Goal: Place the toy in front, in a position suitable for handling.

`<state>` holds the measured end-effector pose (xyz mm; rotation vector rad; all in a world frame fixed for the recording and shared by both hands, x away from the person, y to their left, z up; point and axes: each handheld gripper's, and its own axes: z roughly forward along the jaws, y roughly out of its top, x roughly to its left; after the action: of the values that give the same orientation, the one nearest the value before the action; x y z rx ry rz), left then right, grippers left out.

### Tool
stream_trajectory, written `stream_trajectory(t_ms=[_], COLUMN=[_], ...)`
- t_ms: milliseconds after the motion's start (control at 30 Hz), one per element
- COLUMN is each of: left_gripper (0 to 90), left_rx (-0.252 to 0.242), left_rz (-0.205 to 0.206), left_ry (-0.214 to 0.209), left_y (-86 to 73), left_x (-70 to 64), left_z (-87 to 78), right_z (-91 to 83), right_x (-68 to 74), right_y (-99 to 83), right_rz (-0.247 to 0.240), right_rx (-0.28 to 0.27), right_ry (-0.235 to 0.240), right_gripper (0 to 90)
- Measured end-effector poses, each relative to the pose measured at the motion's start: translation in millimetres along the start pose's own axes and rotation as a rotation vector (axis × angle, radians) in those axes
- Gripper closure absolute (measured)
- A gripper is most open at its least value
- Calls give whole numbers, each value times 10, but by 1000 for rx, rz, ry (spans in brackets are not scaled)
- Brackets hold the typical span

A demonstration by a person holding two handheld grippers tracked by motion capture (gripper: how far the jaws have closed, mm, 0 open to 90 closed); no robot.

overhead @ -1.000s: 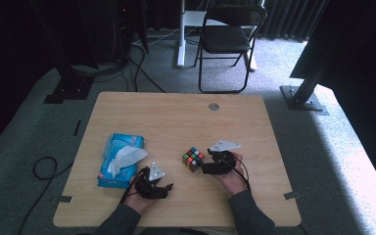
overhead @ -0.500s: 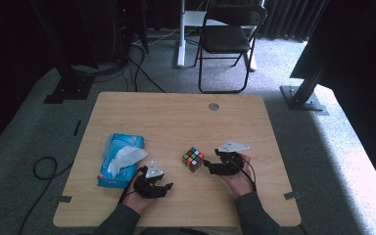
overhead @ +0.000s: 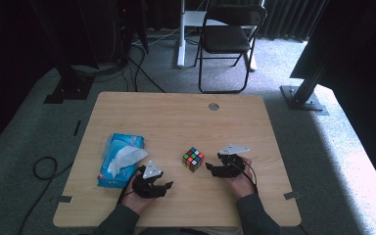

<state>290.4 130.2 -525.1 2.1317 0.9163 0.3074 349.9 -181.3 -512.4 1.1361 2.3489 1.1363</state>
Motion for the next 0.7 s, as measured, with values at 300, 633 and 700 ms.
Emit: stream_trajectory(t_ms=[300,633,700], left_gripper=[433,433,433], left_rx=[-32,-83,-93], left_rz=[-1,-18,-28], left_ry=[6,22,20], left_y=[31,58,62], left_x=[-5,37,52], left_z=[-109,-281,-312], right_z=[58,96,99], right_x=[-25,-34,-40], right_y=[-62,-87,-93], right_rz=[13,13,13], right_rx=[9,22,22], right_ry=[-19,-27,-29], right_gripper=[317,317,317])
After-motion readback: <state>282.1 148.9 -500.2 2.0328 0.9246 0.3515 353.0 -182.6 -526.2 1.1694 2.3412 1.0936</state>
